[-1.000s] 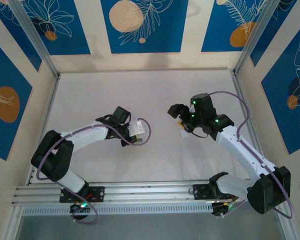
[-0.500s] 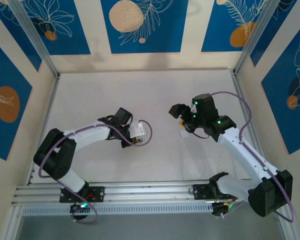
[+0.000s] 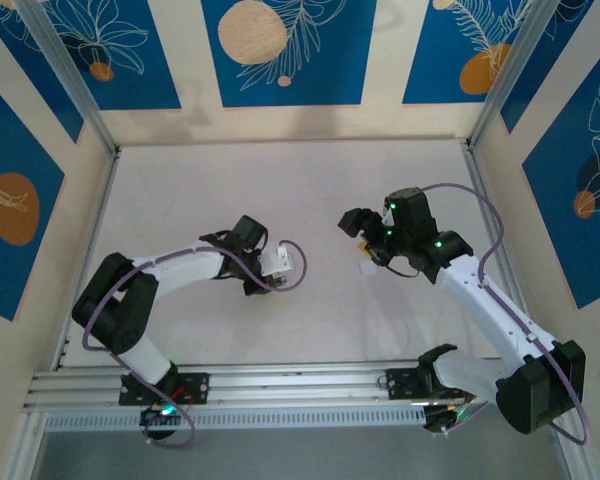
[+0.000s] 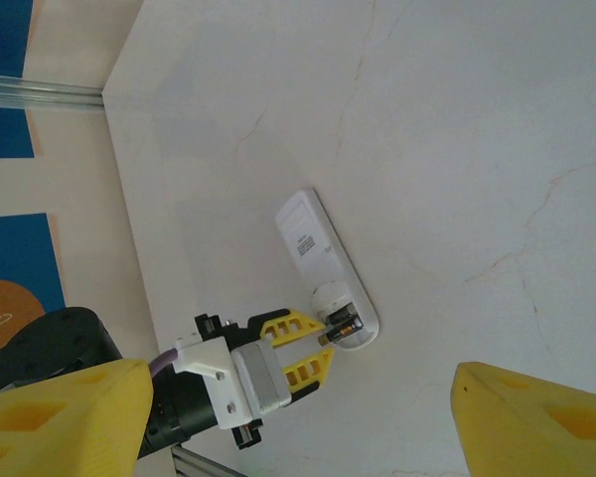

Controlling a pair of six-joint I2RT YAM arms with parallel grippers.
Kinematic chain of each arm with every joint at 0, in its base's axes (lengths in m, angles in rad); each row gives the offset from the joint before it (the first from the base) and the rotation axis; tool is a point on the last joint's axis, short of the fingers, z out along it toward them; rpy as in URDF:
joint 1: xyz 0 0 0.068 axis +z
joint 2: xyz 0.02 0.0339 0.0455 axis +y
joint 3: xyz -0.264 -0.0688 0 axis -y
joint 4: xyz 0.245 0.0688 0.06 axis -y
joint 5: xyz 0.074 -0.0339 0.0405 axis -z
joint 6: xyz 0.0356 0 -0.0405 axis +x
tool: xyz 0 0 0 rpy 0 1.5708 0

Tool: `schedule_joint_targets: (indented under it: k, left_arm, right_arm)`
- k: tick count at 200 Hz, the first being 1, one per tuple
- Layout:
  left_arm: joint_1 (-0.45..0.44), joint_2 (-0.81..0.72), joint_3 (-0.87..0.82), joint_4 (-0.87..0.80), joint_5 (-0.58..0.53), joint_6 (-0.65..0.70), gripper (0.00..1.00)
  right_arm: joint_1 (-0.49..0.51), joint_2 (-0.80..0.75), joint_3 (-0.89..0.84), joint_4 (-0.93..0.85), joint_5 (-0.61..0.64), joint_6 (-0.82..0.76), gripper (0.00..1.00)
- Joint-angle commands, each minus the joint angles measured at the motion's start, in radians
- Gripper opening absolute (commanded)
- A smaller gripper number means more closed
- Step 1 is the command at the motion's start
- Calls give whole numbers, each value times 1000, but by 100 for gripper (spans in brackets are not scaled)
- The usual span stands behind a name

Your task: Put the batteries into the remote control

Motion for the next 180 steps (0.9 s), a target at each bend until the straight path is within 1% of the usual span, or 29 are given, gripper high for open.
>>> schedule_joint_targets:
  k: [1,28,42,49,55,64,67,74,79,86,93,112,120,137,151,170,180]
  left_arm:
    - [-9,-20,6,3,-15,7,30]
    - [-9,-113,-20,49,-37,-37,36]
    - [-10,-190,-29,68,-43,-115,40]
    - [-9,-232,-37,93,-43,-185,42]
    - [-9,-277,-54,138,-56,-282,43]
    - [-9,-341,-85,215,-86,-459,45]
    - [-10,-361,-97,238,-100,-538,45]
    - [-12,-398,-133,286,-155,-694,45]
    - [-13,-427,-158,298,-229,-829,44]
    - [-14,-456,-179,273,-313,-1033,43]
    - [-14,-480,-192,229,-371,-1180,43]
    - [-35,-502,-194,91,-471,-1415,42]
    - [-38,-488,-187,67,-454,-1462,42]
    - [-53,-427,-140,-5,-404,-1515,44]
    - [-77,-375,-106,-46,-401,-1545,45]
    - [-93,-338,-117,-34,-412,-1595,44]
    - [-94,-322,-134,-11,-406,-1618,44]
  right_arm:
    - [-5,-25,-10,-26,-10,-19,79]
    - [-5,-28,-7,-28,-12,-17,79]
    - [-5,-30,-5,-33,-11,-19,79]
    - [-5,-32,-4,-36,-10,-21,79]
    - [-6,-33,-5,-37,-8,-21,79]
    - [-6,-33,-5,-38,-9,-21,79]
    - [-6,-32,-5,-39,-11,-21,79]
    - [-7,-30,-4,-36,-13,-20,79]
    - [-7,-29,-4,-36,-16,-20,79]
    - [-8,-24,-3,-38,-21,-19,80]
    - [-9,-21,0,-40,-25,-19,79]
    - [-9,-12,5,-39,-35,-15,79]
    - [-8,-6,6,-36,-38,-14,79]
    - [-8,20,12,-28,-53,-26,80]
    - [-1,69,22,-18,-67,-62,80]
    - [8,196,47,48,-160,-171,76]
    - [18,295,82,66,-198,-233,74]
